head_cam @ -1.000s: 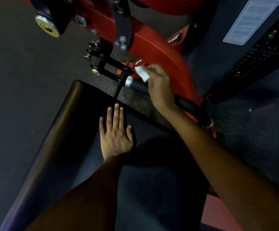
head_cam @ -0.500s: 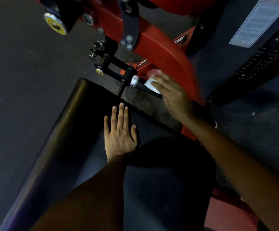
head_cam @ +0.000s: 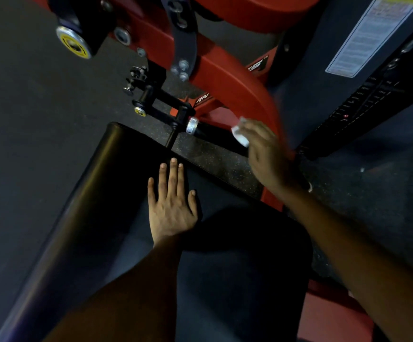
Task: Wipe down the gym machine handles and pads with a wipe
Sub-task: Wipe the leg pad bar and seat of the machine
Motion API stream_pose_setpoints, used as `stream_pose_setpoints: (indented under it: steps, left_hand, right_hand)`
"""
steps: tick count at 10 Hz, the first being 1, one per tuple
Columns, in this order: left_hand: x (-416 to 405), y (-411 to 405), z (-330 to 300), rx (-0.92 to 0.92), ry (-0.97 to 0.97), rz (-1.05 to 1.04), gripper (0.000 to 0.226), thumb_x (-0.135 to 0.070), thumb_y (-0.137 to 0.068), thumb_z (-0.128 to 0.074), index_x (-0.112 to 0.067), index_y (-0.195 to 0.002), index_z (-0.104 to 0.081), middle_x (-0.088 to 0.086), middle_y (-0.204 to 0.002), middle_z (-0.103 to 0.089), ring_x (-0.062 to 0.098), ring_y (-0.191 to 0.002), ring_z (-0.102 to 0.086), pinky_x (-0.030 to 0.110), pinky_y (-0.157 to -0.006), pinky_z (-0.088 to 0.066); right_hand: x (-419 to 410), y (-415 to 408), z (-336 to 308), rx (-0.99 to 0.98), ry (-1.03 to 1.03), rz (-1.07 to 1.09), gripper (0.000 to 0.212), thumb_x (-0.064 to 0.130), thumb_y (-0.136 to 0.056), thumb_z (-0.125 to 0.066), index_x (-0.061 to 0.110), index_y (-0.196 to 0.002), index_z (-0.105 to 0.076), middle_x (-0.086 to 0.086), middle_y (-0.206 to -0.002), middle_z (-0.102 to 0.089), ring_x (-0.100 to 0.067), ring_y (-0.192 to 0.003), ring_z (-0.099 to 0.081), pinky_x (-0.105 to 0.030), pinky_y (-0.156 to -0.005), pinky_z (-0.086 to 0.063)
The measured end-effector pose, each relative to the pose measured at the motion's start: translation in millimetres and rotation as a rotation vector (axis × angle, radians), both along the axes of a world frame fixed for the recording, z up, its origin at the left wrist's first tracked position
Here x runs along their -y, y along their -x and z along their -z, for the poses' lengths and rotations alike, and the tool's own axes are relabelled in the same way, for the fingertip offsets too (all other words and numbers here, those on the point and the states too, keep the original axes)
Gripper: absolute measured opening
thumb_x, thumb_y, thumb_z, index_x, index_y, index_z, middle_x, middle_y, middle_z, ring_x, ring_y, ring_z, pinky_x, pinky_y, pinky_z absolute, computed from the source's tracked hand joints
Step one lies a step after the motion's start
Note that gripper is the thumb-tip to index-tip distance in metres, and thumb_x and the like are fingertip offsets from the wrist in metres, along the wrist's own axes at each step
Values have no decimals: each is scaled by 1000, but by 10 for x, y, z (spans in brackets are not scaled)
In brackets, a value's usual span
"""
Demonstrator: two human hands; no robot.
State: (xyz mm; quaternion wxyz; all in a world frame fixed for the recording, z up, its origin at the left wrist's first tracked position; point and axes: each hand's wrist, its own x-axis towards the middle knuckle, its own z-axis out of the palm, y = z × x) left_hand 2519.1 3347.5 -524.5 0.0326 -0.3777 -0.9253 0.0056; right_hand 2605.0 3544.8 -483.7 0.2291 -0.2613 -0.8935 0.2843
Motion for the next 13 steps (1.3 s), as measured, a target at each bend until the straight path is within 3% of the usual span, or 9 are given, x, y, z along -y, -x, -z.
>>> stream_pose_setpoints:
  steps: [2,4,5,6,8,10,11,12,13]
  left_hand:
    - [6,7,-3,-5,21,15,63,-38,-97,-26,-9,-152,-24,6,-161,-17,22,-149,-10,41,-118,1]
    - [15,14,18,-9,-4,24,63,-37,-95,-28,-8,-151,-27,7,-160,-19,23,-148,-12,42,-118,0]
    - [15,17,28,-11,-8,31,63,-37,-95,-27,-7,-151,-26,7,-160,-18,23,-148,-11,43,-118,-1]
    - [19,20,34,-11,-10,34,63,-37,-95,-28,-7,-151,-27,7,-160,-18,24,-148,-12,44,-118,-3]
    - [18,17,32,-1,-3,28,63,-38,-96,-26,-8,-151,-25,6,-160,-18,23,-148,-11,45,-118,-6]
    - [30,30,44,-1,-11,36,63,-38,-96,-25,-8,-151,-25,6,-161,-16,23,-148,-11,44,-118,-3]
    - [35,32,50,-7,-20,44,62,-38,-96,-24,-8,-151,-23,6,-160,-15,23,-148,-12,44,-118,-2]
    - [29,38,53,-14,-29,47,62,-38,-96,-24,-8,-151,-21,6,-160,-16,24,-148,-14,44,-118,-3]
    - [23,38,45,-13,-27,46,63,-37,-95,-26,-7,-150,-25,7,-159,-20,24,-147,-16,44,-117,-5]
  right_hand:
    - [-172,1001,-228,408,487,-97,21,2,-90,-43,7,-87,-64,-6,-86,-59,-19,-78,-53,-25,-59,-38]
    - [-816,445,768,600,596,81,26,27,-89,-51,19,-109,-65,-9,-105,-68,-27,-97,-66,-45,-86,-54]
    - [-686,179,390,655,609,106,20,28,-90,-55,19,-79,-68,-14,-99,-69,-22,-82,-64,-26,-81,-52]
    - [-616,444,4,719,521,-27,38,10,-98,-41,12,-60,-42,-6,-65,-47,-15,-60,-42,-5,-38,-30]
    - [-216,958,-305,397,481,-88,27,9,-100,-35,14,-78,-51,0,-79,-39,-12,-76,-38,-10,-58,-30]
    - [-273,547,-7,350,542,55,29,7,-98,-38,12,-112,-63,7,-79,-55,-8,-62,-46,-12,-51,-36]
    - [-329,124,101,403,395,160,23,1,-95,-40,4,-89,-61,2,-64,-47,-15,-56,-43,-14,-45,-32]
    - [-270,34,97,428,149,268,21,4,-96,-42,-1,-101,-62,-12,-86,-63,-19,-72,-53,-15,-55,-35]
    - [7,413,-24,166,71,130,37,-3,-94,-41,1,-128,-54,-17,-128,-57,-26,-113,-57,-22,-93,-45]
